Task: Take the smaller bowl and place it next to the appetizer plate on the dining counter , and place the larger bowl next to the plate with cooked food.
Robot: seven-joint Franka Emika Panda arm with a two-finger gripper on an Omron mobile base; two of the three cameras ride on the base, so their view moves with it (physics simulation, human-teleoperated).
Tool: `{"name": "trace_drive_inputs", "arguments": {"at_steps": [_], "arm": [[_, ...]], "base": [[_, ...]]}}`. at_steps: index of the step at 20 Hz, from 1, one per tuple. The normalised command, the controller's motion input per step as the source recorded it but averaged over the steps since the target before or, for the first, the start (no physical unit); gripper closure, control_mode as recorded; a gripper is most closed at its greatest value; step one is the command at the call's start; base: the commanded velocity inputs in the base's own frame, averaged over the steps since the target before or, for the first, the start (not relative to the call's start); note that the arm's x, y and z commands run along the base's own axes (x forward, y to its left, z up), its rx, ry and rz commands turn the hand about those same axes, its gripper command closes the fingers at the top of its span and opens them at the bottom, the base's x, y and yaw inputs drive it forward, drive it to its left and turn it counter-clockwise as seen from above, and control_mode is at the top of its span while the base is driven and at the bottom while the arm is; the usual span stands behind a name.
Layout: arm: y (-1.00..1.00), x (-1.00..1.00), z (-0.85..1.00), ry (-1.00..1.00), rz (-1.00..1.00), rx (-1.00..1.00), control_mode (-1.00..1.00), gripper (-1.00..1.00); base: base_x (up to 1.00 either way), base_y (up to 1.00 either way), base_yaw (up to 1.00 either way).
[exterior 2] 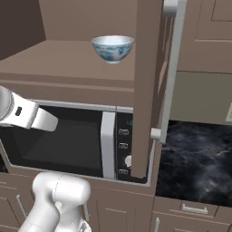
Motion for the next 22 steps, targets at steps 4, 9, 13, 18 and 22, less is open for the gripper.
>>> {"name": "trace_drive_inputs", "arguments": {"at_steps": [4,9,13,18,22], "arm": [[0.00,-0.04,0.14,-0.02,-0.03,0.04,-1.00,-1.00],[-0.08,-0.31,0.56,-0.04,-0.22,0.22,-1.00,-1.00],[0.00,-0.09,0.66,-0.06,-0.18,0.29,-1.00,-1.00],[-0.16,0.00,0.39,-0.10,-0.17,0.36,-1.00,-1.00],[-0.06,0.00,0.01,-0.36,-0.30,0.31,-1.00,-1.00]], "base": [[0.48,0.00,0.00],[0.00,0.00,0.00],[0.00,0.00,0.00],[0.00,0.00,0.00],[0.00,0.00,0.00]]}}
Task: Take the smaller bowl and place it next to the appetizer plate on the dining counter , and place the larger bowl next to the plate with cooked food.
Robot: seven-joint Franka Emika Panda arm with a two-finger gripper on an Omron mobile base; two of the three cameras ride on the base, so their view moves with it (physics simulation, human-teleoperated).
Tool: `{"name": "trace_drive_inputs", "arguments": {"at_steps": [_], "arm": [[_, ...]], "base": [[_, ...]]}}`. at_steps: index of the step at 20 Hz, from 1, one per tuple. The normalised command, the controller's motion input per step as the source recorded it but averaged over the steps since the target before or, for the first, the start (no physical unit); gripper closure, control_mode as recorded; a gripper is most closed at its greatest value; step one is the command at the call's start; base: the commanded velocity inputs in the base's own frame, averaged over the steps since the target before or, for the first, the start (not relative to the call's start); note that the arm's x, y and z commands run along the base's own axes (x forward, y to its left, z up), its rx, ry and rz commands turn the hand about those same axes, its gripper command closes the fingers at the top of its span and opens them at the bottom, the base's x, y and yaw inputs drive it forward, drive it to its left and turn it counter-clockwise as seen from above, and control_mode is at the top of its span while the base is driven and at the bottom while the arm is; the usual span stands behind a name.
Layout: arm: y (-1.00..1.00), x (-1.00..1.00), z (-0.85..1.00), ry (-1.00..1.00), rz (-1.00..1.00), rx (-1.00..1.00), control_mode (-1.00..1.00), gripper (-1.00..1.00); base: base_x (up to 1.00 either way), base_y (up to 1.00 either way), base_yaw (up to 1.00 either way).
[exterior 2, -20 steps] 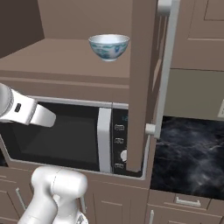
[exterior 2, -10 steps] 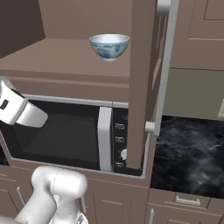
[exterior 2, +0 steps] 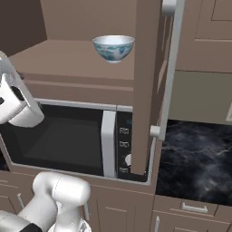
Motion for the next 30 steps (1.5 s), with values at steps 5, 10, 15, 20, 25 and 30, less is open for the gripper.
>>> {"name": "trace_drive_inputs", "arguments": {"at_steps": [5,10,15,20,25,30], "arm": [[-0.22,0.29,0.05,-0.21,-0.22,0.40,-1.00,-1.00],[-0.21,0.33,0.42,-0.08,-0.02,0.32,-1.00,-1.00],[-0.20,0.35,0.48,0.01,-0.01,0.10,-1.00,-1.00],[-0.38,0.56,0.06,-0.02,0.00,0.07,-1.00,-1.00],[-0.07,0.87,-0.03,0.00,0.00,0.01,-1.00,-1.00],[-0.13,0.79,-0.10,0.06,0.04,0.02,-1.00,-1.00]], "base": [[0.00,0.00,0.00],[0.00,0.00,0.00],[0.00,0.00,0.00],[0.00,0.00,0.00],[0.00,0.00,0.00],[0.00,0.00,0.00]]}}
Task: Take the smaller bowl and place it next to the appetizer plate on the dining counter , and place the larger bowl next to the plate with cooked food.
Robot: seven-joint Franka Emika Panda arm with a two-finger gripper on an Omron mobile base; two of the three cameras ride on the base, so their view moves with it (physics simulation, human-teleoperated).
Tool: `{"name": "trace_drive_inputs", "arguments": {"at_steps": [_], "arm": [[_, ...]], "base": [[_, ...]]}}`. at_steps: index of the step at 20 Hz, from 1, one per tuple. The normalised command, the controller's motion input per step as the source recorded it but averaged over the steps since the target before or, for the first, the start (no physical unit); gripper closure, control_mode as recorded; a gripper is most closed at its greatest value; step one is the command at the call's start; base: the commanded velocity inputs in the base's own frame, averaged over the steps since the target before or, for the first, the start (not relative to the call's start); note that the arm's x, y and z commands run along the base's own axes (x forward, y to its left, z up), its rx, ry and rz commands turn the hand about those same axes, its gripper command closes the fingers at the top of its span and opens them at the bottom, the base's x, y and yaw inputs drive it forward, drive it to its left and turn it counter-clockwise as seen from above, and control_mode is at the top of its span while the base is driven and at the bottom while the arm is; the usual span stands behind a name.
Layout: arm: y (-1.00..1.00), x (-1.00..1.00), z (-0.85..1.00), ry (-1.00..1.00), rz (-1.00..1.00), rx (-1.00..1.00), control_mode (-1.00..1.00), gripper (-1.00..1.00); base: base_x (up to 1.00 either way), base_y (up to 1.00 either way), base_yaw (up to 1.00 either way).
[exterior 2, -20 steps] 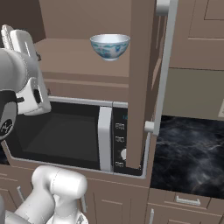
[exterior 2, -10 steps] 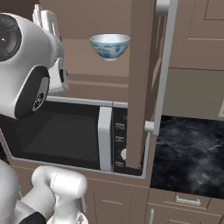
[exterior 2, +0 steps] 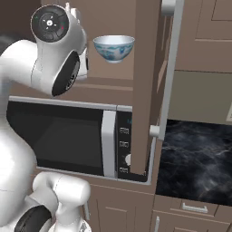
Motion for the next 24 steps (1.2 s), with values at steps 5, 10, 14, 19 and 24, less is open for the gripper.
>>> {"name": "trace_drive_inputs", "arguments": {"at_steps": [5,10,14,19,24], "arm": [[-0.23,0.85,-0.21,0.09,0.04,0.06,-1.00,-1.00],[-0.09,0.75,-0.09,0.02,0.00,0.00,-1.00,-1.00],[-0.24,0.60,-0.01,0.00,0.00,0.00,-1.00,-1.00],[-0.21,0.49,-0.09,0.00,0.00,0.00,-1.00,-1.00],[-0.13,0.52,-0.08,0.01,0.00,0.00,-1.00,-1.00]], "base": [[0.00,0.00,0.00],[0.00,0.00,0.00],[0.00,0.00,0.00],[0.00,0.00,0.00],[0.00,0.00,0.00]]}}
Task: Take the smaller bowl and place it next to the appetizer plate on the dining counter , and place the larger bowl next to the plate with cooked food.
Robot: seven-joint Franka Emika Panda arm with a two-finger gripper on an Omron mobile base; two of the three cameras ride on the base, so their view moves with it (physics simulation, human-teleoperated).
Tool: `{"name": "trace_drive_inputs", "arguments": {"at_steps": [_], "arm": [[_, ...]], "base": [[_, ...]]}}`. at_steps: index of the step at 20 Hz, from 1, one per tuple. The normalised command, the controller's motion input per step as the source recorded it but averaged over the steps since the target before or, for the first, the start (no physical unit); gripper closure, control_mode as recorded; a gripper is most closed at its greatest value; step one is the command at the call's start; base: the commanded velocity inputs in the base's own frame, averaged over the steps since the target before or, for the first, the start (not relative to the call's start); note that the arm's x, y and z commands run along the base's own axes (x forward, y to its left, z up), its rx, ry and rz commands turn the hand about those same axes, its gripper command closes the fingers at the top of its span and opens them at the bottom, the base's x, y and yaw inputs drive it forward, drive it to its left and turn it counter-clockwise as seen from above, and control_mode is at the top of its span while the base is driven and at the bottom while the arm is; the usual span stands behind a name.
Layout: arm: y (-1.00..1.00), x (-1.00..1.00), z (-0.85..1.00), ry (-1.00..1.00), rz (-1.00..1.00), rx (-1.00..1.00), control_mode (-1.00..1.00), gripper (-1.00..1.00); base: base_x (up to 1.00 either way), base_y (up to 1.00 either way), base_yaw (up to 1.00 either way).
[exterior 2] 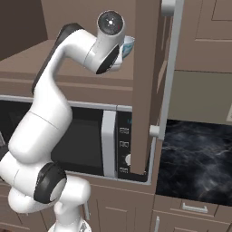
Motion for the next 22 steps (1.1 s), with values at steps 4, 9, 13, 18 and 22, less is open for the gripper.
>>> {"name": "trace_drive_inputs", "arguments": {"at_steps": [4,9,13,18,22], "arm": [[-0.19,0.45,-0.04,0.01,0.00,0.00,-1.00,-1.00],[0.01,0.29,-0.17,0.02,0.00,0.00,-1.00,1.00],[0.13,0.21,-0.25,0.00,-0.02,0.00,-1.00,1.00],[0.11,0.12,-0.30,0.03,-0.01,0.00,-1.00,1.00],[0.27,-0.41,-0.10,-0.01,-0.03,0.00,-1.00,1.00]], "base": [[0.00,0.00,0.00],[0.00,0.00,0.00],[0.00,0.00,0.00],[0.00,0.00,0.00],[0.00,0.00,0.00]]}}
